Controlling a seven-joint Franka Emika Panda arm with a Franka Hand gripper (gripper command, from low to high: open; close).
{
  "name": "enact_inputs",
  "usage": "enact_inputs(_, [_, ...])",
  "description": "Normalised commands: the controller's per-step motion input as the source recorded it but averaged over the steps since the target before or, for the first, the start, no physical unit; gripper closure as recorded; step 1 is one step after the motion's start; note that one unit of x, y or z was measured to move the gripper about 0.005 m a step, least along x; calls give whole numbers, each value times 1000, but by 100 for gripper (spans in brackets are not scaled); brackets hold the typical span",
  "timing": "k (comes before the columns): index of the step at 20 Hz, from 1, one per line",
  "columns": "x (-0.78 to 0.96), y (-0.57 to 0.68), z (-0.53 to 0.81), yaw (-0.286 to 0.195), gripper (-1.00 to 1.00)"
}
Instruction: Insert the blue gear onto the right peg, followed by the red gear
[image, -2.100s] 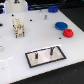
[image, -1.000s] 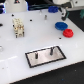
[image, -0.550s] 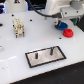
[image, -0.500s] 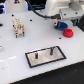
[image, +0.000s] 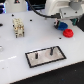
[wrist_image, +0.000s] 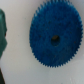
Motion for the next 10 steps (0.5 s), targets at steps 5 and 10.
enact_inputs(5, [-324,0,-89,0,-100])
enact_inputs(10, [-245,29,-37,0,-100])
